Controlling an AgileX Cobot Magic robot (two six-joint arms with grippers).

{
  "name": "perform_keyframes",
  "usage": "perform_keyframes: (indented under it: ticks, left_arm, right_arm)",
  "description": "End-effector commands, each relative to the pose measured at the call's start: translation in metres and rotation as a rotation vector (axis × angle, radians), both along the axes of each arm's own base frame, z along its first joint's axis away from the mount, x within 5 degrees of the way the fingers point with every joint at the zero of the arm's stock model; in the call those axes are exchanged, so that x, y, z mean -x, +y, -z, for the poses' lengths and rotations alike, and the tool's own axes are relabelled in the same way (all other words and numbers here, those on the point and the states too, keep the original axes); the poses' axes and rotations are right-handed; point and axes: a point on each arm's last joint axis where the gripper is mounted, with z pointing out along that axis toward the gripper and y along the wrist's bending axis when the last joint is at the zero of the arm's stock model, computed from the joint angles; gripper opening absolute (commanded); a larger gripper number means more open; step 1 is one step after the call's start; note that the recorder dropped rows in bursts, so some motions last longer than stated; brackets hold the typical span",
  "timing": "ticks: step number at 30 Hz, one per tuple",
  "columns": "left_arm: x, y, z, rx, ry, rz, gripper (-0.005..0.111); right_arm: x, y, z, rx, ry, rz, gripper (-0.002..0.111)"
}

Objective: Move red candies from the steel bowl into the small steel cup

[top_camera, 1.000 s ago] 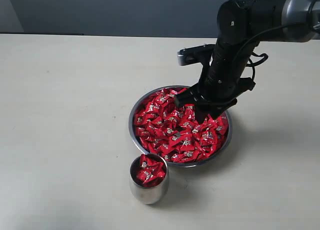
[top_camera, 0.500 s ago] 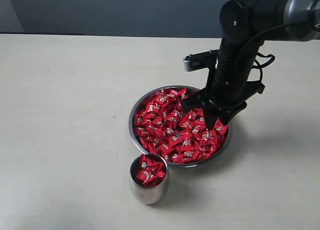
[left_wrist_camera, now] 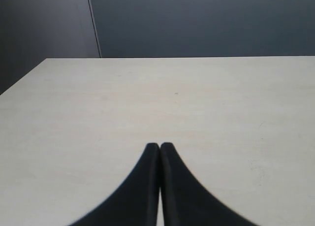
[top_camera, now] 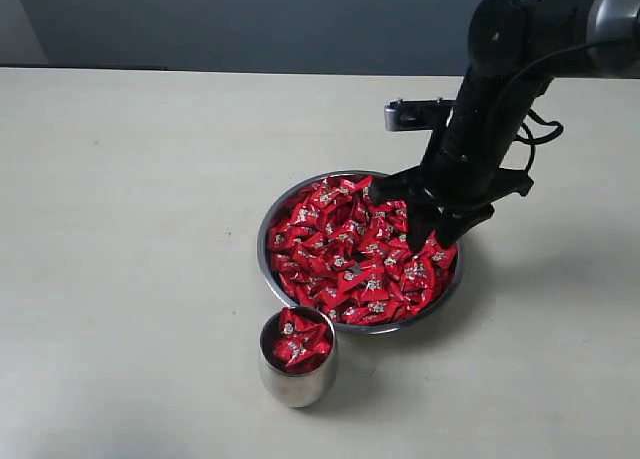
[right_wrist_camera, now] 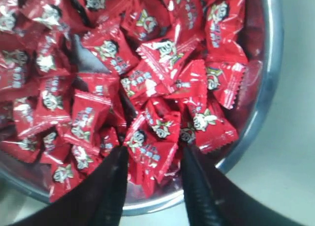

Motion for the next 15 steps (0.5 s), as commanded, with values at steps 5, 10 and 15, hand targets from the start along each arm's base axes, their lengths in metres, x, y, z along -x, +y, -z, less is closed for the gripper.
perform_keyframes:
  ticks: [5, 10, 15]
  left_arm:
    - [0.0002, 0.0000, 0.0009, 0.001, -0.003, -0.001, 0.000]
    - [0.0002, 0.0000, 0.0009, 0.001, -0.003, -0.001, 0.000]
    - [0.0002, 0.0000, 0.0009, 0.001, -0.003, -0.001, 0.000]
  right_arm:
    - [-0.0031, -0.0031, -0.0040, -0.078, 0.037, 0.018, 0.036]
    - [-0.0040, -0.0060, -0.0031, -0.047, 0.022, 0.002, 0.036]
    - [-0.0003, -0.0086, 0.0017, -0.027, 0.044, 0.014, 0.036]
